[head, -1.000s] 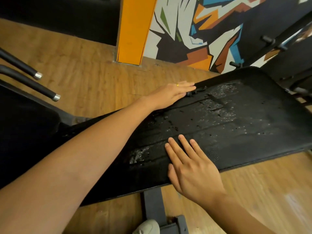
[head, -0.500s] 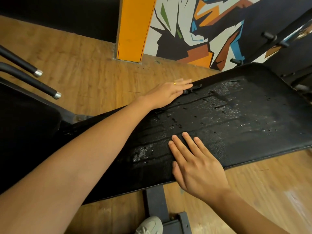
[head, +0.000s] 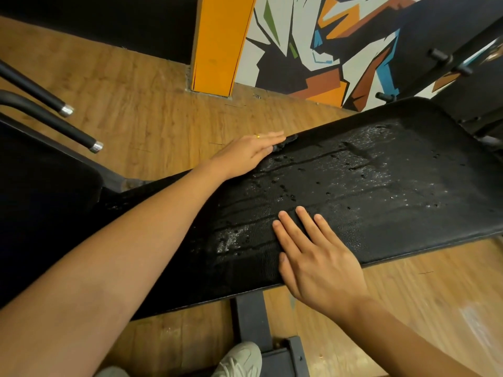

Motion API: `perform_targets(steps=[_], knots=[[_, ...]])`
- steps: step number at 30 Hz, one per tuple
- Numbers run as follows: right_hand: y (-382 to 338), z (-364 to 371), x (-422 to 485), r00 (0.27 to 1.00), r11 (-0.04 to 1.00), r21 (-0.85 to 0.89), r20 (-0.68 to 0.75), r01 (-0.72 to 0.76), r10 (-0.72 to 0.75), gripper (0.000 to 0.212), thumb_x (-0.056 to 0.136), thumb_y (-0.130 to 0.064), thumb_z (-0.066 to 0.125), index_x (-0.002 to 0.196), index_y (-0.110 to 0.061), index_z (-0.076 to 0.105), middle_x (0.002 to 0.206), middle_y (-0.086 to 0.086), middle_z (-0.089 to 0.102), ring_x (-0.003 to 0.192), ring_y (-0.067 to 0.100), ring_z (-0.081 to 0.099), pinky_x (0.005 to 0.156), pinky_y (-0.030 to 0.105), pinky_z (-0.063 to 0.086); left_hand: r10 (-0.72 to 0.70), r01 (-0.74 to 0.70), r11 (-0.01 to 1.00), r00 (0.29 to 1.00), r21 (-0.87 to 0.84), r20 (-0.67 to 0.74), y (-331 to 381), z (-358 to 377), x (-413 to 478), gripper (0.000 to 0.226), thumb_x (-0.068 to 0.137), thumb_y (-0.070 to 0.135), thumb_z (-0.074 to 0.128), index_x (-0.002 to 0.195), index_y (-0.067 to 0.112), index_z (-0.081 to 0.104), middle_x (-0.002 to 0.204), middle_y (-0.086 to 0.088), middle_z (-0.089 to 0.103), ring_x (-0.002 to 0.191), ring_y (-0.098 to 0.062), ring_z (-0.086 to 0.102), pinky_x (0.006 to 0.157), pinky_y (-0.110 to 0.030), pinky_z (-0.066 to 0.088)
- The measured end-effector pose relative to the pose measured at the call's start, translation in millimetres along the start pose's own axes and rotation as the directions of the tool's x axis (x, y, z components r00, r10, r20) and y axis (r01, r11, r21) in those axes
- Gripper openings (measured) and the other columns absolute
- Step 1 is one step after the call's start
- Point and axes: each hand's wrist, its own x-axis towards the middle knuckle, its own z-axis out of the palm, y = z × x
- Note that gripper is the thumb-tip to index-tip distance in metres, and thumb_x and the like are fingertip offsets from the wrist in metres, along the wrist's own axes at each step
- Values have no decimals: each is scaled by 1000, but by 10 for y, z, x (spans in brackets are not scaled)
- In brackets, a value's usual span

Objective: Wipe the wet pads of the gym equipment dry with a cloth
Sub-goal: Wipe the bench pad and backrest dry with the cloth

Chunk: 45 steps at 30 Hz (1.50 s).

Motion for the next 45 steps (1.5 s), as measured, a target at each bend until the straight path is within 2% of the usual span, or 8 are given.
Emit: perform_targets(steps=[9, 14, 19, 27, 30, 34, 37, 45], knots=[[-5, 12, 0, 1000, 1000, 17, -4, -12, 12, 62, 105, -50, 32, 151, -10, 45, 158, 11, 40, 149, 35, 31, 118, 53, 33, -162, 163, 986, 985, 15, -51, -857, -173, -961, 43, 108, 18, 44, 150, 29, 45, 155, 8, 41, 146, -10, 35, 125, -41, 23], [-7, 1, 7, 1000, 1000, 26, -8, -15, 16, 63, 105, -51, 30, 151, -10, 45, 157, 11, 41, 149, 35, 32, 117, 54, 33, -192, 196, 980, 978, 44, -83, -980, -202, -1346, 45, 107, 12, 46, 150, 23, 47, 153, 13, 40, 143, -1, 32, 114, -4, 15], [-18, 5, 8, 1000, 1000, 19, 1, -19, 19, 63, 105, -51, 30, 151, -10, 44, 158, 11, 40, 150, 35, 30, 119, 54, 31, -175, 178, 983, 983, 44, -61, -895, -194, -1095, 45, 107, 11, 46, 151, 22, 45, 155, 10, 40, 145, -6, 32, 123, -28, 20], [-24, 21, 9, 1000, 1000, 27, -20, -16, 16, 63, 105, -51, 32, 152, -10, 43, 159, 11, 39, 151, 34, 28, 120, 53, 29, -148, 149, 988, 988, 37, -38, -891, -214, -1107, 47, 107, 11, 46, 151, 25, 44, 155, 13, 38, 145, -6, 33, 122, -28, 21], [-29, 20, 8, 999, 999, 40, -24, -24, 25, 62, 105, -51, 32, 151, -11, 45, 158, 10, 40, 150, 34, 29, 120, 53, 30, -244, 245, 968, 969, 52, -39, -1166, -314, -1547, 46, 107, 11, 46, 148, 31, 42, 155, 11, 40, 145, -7, 34, 122, -26, 22], [-26, 2, 11, 1000, 999, 43, -1, -24, 25, 63, 104, -51, 32, 151, -11, 45, 158, 10, 41, 150, 34, 29, 120, 53, 29, -418, 420, 907, 906, 28, -73, -1363, -382, -1965, 45, 107, 15, 45, 149, 31, 42, 146, 31, 36, 145, -4, 31, 115, -13, 16], [-34, -65, 9, 998, 999, 45, 55, -26, 24, 64, 103, -51, 30, 152, -11, 44, 159, 10, 39, 151, 34, 26, 121, 54, 25, -443, 445, 896, 893, 9, -83, -1376, -362, -1963, 44, 108, 15, 44, 151, 22, 45, 153, 15, 40, 144, -4, 30, 116, -21, 16], [-938, -164, 448, 1000, 975, 220, 23, 15, -21, 63, 99, -43, 35, 149, -7, 46, 158, 13, 40, 152, 31, 25, 123, 57, 19, -474, 472, 880, 871, -44, -128, -1461, -283, -2000, 43, 109, 18, 42, 152, 21, 46, 157, 5, 41, 148, -16, 32, 120, -28, 16]])
